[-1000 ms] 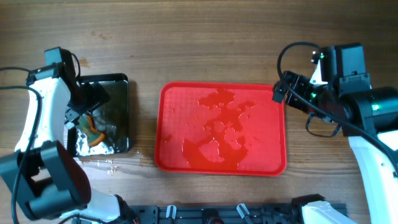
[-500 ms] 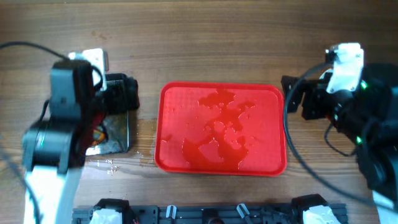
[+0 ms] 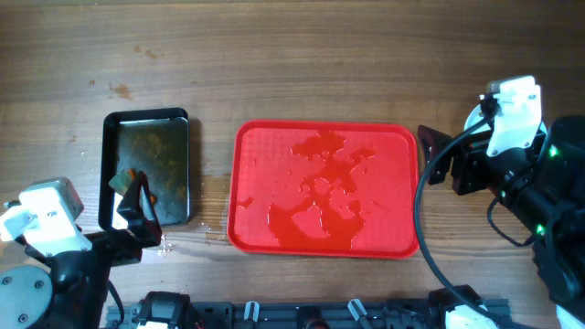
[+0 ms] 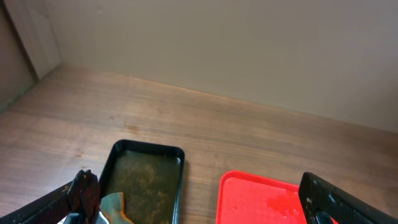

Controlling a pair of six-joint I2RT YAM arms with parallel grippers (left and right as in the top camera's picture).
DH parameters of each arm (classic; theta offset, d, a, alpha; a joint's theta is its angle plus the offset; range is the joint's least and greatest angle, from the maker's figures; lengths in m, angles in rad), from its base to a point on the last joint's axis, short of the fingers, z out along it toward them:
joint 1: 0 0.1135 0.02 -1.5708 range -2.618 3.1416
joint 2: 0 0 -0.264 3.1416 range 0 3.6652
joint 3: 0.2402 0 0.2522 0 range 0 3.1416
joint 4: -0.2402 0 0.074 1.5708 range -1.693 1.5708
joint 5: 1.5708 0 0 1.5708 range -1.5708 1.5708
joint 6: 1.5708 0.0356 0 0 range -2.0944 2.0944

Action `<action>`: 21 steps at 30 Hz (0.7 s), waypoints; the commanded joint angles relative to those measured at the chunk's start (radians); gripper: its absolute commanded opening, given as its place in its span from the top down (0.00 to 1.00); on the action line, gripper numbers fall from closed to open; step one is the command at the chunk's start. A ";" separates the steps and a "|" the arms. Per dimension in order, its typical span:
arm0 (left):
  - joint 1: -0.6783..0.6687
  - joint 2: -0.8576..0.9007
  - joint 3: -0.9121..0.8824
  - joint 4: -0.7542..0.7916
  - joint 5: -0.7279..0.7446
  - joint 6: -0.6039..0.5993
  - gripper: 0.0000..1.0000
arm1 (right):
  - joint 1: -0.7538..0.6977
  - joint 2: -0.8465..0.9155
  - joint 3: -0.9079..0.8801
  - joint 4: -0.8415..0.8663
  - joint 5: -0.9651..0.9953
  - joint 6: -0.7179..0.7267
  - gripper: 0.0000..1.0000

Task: Clean dirty plates on tray and stack at the side
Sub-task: 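Lower the sponge into the black tray and release with the left gripper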

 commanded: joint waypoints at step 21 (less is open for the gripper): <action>-0.004 -0.012 0.004 -0.095 -0.036 -0.009 0.00 | 0.006 0.163 0.011 -0.094 0.025 -0.019 0.00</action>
